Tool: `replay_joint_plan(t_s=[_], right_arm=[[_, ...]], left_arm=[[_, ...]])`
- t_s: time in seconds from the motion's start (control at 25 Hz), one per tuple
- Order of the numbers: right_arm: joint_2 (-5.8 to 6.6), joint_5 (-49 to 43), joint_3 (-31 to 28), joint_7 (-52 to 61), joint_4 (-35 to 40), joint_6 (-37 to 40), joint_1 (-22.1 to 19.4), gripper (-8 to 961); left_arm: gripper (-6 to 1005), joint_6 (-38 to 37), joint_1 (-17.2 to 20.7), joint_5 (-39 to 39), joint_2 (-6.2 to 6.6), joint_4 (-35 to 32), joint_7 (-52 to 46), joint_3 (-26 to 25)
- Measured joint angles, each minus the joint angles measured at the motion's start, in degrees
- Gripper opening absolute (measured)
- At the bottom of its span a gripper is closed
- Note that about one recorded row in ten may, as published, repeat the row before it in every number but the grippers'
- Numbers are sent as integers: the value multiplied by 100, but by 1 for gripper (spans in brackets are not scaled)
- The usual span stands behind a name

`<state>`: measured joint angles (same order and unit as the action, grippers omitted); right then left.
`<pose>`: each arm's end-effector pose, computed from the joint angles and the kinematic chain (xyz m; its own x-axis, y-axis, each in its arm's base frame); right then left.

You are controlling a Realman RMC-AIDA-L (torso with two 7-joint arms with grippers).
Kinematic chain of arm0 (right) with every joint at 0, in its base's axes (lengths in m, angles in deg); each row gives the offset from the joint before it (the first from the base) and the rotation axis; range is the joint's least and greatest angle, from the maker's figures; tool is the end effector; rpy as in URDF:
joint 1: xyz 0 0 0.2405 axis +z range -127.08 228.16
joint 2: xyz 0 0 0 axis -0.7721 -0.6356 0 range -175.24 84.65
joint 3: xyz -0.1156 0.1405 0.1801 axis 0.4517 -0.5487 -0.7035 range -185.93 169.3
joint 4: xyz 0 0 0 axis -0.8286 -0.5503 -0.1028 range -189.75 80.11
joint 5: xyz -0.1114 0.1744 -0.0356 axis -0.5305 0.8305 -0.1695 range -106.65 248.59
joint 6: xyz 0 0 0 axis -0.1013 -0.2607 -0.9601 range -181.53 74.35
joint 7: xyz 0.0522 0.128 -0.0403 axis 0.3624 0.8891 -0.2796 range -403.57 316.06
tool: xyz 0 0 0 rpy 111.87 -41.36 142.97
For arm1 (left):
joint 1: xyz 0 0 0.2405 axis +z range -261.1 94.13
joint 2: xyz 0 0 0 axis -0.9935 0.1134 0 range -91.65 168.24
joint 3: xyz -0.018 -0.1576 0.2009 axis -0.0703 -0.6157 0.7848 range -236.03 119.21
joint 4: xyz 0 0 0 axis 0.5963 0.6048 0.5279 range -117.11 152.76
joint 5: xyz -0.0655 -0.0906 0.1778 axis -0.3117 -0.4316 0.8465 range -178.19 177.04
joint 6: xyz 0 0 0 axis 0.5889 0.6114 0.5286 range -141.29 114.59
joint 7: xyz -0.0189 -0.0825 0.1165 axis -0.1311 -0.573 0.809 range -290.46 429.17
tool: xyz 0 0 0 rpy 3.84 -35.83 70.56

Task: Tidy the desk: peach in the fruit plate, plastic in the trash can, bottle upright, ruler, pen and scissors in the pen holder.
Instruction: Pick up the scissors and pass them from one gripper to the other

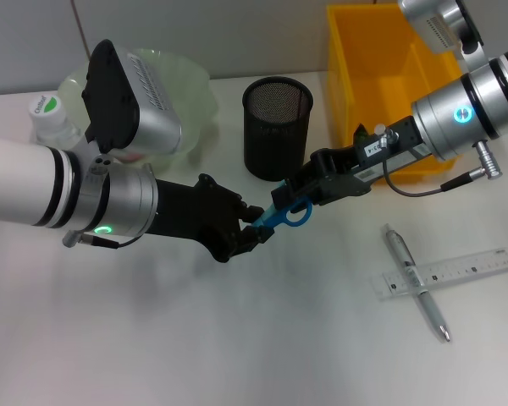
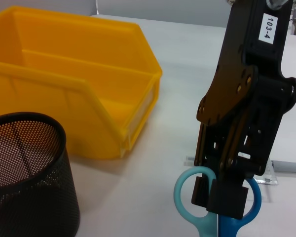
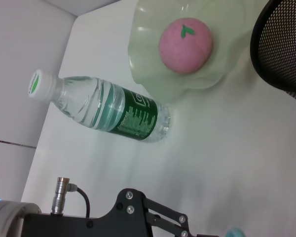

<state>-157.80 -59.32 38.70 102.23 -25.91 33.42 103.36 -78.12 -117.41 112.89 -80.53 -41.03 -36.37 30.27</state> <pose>0.1860 0.3978 -0.0068 0.2919 -0.9525 -0.0873 -0.9497 -0.2994 0.0915 -0.1583 0.3573 -0.0725 0.9791 0.1809 0.0933 0.1957 -0.9629 -0.1858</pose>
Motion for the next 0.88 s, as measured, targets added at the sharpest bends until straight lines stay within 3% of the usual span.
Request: replay_joint_plan(t_s=[0.44,0.76,0.88], right_arm=[[-2,-13,0,-37,0,-36,-8,314],[-47,-84,0,-65,23,-81,-9,168],[-48,-85,0,-67,31,-82,-6,158]], left_arm=[[244,-8,-22,0,0,-1,-14,0],[243,-2,-33,0,0,-3,-20,0],[243,0,-37,0,0,-3,-13,0]])
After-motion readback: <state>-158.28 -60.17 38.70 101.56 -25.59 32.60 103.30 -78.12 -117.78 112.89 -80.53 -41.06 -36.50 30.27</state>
